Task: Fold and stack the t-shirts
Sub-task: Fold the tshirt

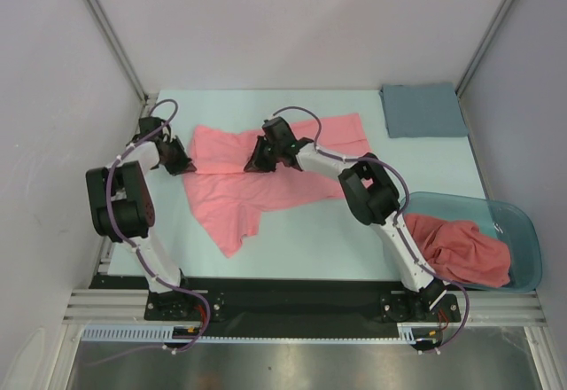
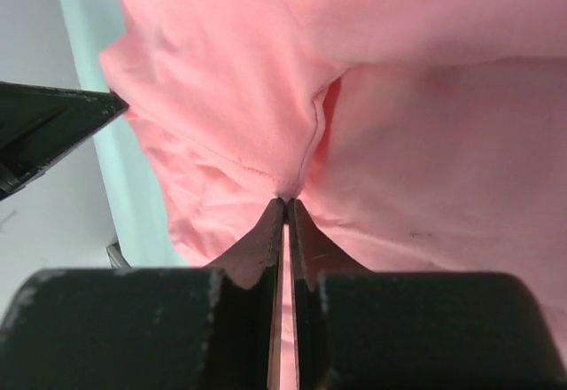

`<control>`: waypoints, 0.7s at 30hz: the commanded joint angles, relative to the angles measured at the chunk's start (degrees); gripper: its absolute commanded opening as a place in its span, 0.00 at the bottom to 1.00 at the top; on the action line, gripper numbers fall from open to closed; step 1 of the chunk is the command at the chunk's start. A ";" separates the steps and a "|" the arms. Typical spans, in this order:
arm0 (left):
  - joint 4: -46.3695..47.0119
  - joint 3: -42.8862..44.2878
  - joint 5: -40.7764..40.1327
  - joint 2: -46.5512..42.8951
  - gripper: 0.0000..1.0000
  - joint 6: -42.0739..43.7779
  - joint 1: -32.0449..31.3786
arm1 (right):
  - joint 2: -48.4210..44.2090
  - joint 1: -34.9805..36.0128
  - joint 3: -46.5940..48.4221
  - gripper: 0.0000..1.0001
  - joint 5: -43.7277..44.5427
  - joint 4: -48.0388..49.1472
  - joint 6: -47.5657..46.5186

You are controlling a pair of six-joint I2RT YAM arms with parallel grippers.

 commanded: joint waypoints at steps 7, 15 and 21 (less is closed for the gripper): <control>-3.05 1.46 -0.92 -4.87 0.00 1.64 -0.23 | -3.51 -1.55 1.34 0.00 -5.35 -3.65 -4.65; -3.76 0.23 0.14 -7.16 0.00 1.03 -0.15 | -4.03 -1.90 1.78 0.00 -7.19 -4.53 -5.35; -2.88 0.48 0.67 -9.00 0.00 -0.20 -0.23 | -4.04 -3.13 2.83 0.00 -7.72 -4.61 -5.62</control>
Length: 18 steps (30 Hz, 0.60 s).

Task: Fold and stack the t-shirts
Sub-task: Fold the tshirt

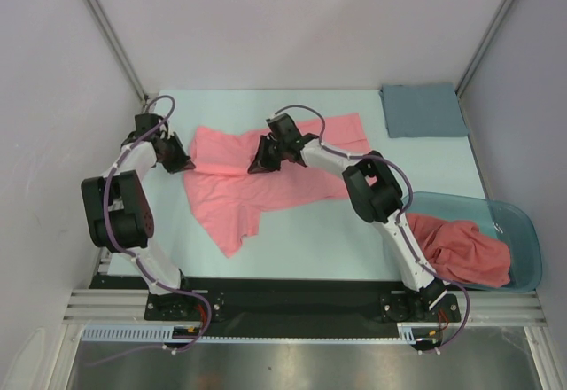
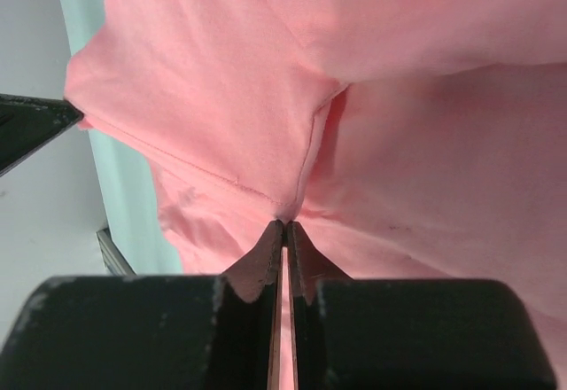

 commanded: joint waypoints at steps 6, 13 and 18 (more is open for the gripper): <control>-1.22 3.08 -0.80 -1.52 0.00 -0.01 -0.06 | -2.26 -1.52 4.27 0.00 -1.45 -2.48 -1.88; -1.32 0.44 -2.91 -0.29 0.14 -0.53 -0.06 | -1.38 -1.25 4.00 0.10 -2.42 -5.11 -3.46; 1.40 -0.17 -5.81 -3.09 0.47 -0.88 -0.06 | -3.31 -2.83 4.88 0.31 1.17 -8.45 -7.15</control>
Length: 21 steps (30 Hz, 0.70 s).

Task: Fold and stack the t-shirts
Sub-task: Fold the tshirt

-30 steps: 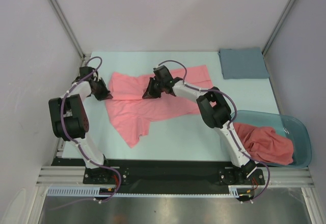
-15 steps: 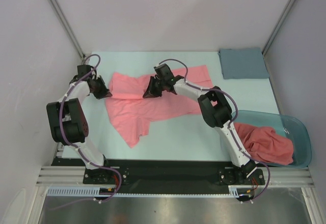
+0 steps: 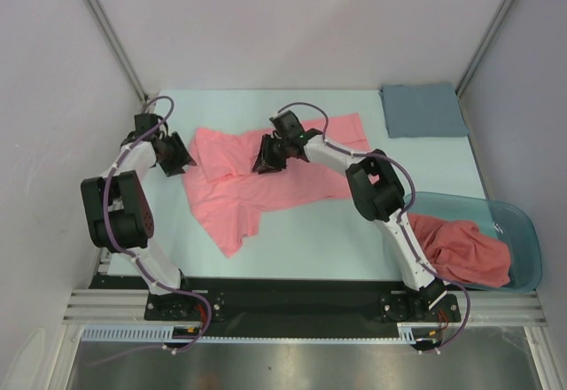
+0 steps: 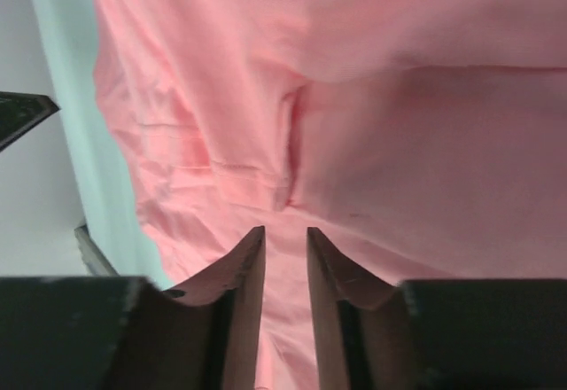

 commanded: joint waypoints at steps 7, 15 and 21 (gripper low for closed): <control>15.78 5.64 4.11 1.50 0.43 -6.01 -0.10 | -6.48 -7.82 5.42 0.40 10.58 -7.36 -11.92; 26.68 17.86 12.92 19.33 0.25 -15.69 -2.56 | -1.39 -17.66 11.83 0.36 13.13 -7.72 -15.96; 23.35 26.65 9.84 27.43 0.24 -16.74 -4.23 | 1.51 -22.15 14.12 0.38 13.66 -4.82 -17.37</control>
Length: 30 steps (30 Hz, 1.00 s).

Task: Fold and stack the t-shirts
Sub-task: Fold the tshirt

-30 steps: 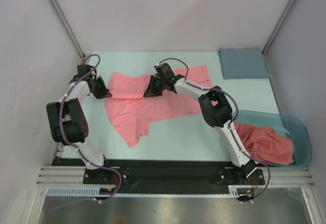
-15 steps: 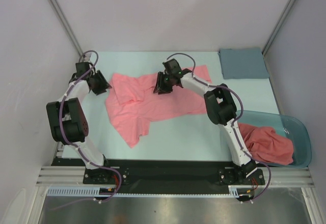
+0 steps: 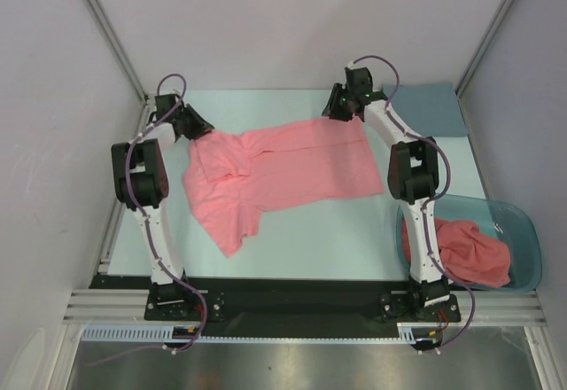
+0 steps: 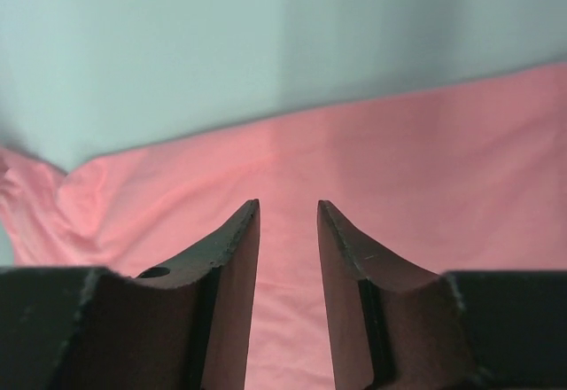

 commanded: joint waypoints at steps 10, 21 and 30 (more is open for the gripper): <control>-16.70 13.66 -11.46 7.19 0.20 -4.50 0.38 | 7.65 -5.94 6.21 0.39 3.90 1.61 -2.42; -11.35 14.62 -8.31 8.76 0.33 0.24 1.79 | 11.78 -9.98 6.91 0.39 8.12 -0.76 -0.49; -11.69 21.23 -6.81 5.44 0.44 4.46 1.53 | 12.57 -10.69 8.67 0.39 7.95 -2.61 -1.01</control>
